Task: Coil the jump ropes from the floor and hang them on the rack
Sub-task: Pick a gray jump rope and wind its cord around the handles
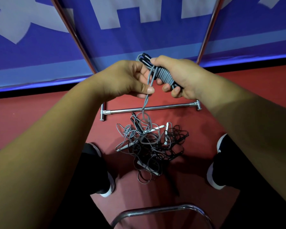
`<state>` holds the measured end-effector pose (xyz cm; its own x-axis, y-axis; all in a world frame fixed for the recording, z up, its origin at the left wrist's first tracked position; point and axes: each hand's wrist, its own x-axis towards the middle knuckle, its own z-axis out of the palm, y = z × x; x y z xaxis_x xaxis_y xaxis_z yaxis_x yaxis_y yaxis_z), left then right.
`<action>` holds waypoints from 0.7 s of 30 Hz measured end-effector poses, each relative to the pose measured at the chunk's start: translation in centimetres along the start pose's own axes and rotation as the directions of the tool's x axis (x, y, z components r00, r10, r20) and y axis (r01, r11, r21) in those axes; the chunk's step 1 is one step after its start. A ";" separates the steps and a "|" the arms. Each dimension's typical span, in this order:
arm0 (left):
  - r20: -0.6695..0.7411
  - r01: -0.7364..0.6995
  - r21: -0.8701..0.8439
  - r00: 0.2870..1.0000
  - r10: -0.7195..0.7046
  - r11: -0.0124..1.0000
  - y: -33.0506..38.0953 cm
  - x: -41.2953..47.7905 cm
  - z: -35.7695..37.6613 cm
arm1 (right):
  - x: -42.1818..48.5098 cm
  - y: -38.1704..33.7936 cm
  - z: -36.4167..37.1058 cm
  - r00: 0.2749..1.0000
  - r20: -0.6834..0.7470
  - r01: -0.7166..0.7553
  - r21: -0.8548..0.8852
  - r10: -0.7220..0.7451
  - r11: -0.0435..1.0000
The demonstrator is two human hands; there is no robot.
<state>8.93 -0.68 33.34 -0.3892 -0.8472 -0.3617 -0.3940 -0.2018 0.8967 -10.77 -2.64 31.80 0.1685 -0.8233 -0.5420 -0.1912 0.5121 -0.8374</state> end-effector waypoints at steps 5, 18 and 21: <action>-0.195 0.107 0.334 0.980 -0.042 0.937 -0.1 0.4 0.8 | 0.0 0.2 -0.1 1.000 0.006 -0.004 0.009 0.004 1.000; -0.060 0.046 -0.548 0.994 -0.094 0.835 0.5 0.5 -0.4 | 1.3 0.3 -0.5 0.997 -0.041 -0.056 0.149 0.063 0.987; 0.048 -0.026 -0.394 0.998 0.049 0.919 0.2 0.0 -0.8 | 1.5 0.1 -1.1 0.996 -0.022 -0.082 0.187 0.088 0.979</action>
<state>9.50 -1.13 33.76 -0.4473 -0.8317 -0.3290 -0.0238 -0.3567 0.9339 -11.63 -4.07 31.01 0.1297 -0.7803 -0.6117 -0.0201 0.6148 -0.7885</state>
